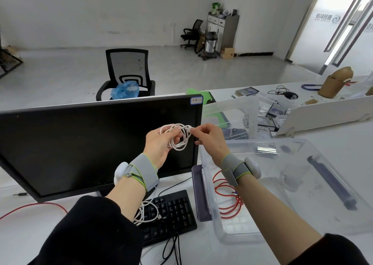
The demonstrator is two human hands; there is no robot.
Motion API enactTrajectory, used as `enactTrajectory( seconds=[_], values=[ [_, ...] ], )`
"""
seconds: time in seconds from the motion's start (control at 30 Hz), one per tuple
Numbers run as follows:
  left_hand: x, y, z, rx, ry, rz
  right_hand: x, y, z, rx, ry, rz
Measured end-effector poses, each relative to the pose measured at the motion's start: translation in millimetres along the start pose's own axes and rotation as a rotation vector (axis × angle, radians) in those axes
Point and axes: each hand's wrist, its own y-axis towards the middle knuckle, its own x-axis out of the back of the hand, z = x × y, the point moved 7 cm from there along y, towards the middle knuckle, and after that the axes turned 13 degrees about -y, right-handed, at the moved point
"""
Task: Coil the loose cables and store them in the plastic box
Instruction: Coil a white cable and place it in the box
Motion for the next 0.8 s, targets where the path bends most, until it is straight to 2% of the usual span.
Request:
enactTrajectory(
  seconds=[0.1,0.2,0.3,0.47,0.6,0.7,0.8],
  values=[
    [3.0,-0.3,-4.5,-0.087,0.127,-0.052,-2.7,-0.7,3.0,0.034,0.001,-0.013],
    [5.7,-1.3,-4.0,-0.115,0.135,-0.107,-5.4,-3.0,8.1,0.096,-0.062,-0.012],
    [6.2,-2.5,-3.1,-0.09,0.085,-0.138,-7.6,-3.8,7.4,0.111,-0.038,-0.005],
    [10.4,0.1,-3.1,0.025,-0.163,-0.168,-12.2,-8.0,11.8,0.187,-0.055,-0.02],
    [8.5,-0.4,-3.4,0.084,-0.249,-0.177,-8.9,-7.8,13.2,0.173,0.067,-0.032],
    [4.9,1.2,-6.3,0.129,-0.245,-0.117,-9.9,-8.3,11.6,0.128,0.116,0.033],
    [1.4,-0.8,-11.4,0.165,-0.054,-0.007,-9.7,-8.8,11.8,0.095,0.211,0.095]
  ],
)
